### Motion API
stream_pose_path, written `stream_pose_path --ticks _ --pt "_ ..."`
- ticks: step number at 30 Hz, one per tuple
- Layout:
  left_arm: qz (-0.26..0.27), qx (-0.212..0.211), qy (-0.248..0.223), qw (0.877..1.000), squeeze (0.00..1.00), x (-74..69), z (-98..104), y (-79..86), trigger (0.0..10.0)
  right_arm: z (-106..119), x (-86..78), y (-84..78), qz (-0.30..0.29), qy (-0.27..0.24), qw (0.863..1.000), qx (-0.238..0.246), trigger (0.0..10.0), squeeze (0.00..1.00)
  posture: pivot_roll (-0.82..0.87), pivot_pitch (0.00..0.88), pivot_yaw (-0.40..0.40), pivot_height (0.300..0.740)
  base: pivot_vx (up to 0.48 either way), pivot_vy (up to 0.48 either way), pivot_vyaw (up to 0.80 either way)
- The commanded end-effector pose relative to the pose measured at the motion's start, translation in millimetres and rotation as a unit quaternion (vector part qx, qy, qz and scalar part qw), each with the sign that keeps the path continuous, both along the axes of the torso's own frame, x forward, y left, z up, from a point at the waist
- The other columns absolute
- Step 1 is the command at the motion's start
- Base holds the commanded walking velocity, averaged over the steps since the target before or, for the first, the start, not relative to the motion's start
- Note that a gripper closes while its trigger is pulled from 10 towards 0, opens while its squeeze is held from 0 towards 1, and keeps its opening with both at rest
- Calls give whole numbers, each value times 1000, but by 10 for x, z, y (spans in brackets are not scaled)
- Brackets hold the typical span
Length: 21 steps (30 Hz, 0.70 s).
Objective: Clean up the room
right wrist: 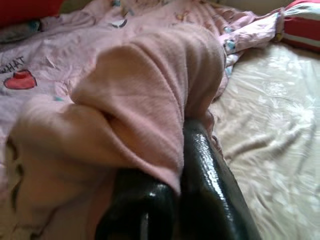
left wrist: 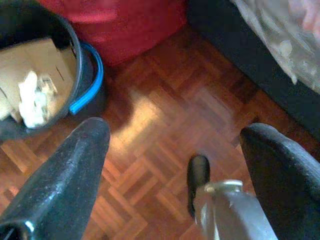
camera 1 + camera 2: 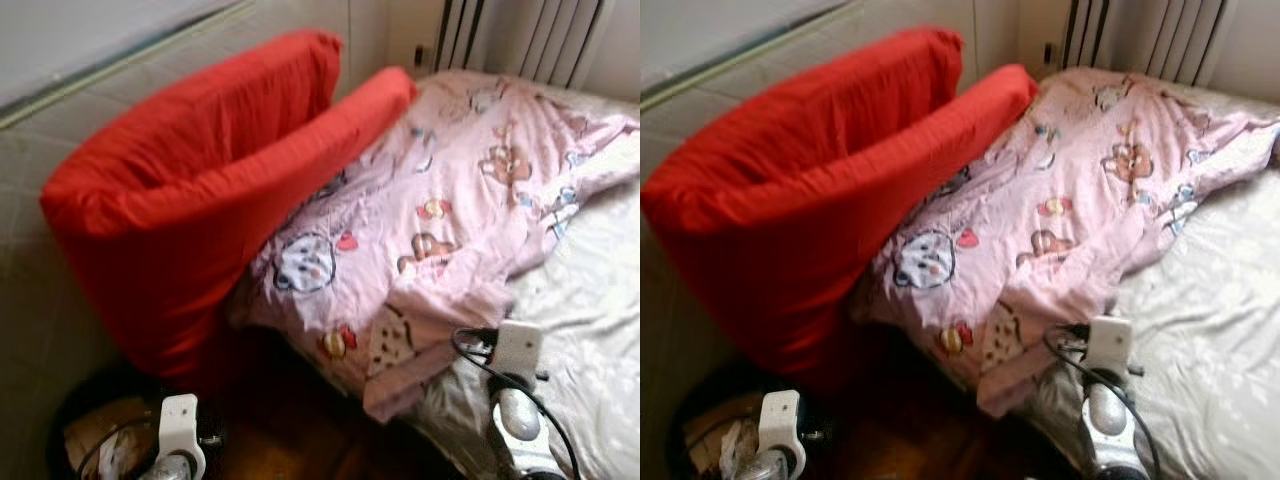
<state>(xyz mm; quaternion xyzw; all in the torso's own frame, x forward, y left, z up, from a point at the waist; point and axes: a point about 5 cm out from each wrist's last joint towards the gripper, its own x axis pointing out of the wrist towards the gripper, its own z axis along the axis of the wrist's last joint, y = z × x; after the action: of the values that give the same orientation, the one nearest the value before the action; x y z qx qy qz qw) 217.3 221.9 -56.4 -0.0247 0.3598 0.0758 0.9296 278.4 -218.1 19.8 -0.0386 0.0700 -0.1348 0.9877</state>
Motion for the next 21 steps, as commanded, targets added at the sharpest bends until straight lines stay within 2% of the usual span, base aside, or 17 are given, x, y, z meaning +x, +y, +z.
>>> stream_pose_path --ticks 1,21 --pt "0 7 17 1000 0 -70 -35 49 10000 55 41 56 5 -18 1000 0 10000 0 48 107 61 740 -277 0 0" --pt "-2 9 19 1000 0 -72 -37 50 10000 155 93 77 3 -47 999 -15 10000 0 48 103 61 740 -276 0 0"
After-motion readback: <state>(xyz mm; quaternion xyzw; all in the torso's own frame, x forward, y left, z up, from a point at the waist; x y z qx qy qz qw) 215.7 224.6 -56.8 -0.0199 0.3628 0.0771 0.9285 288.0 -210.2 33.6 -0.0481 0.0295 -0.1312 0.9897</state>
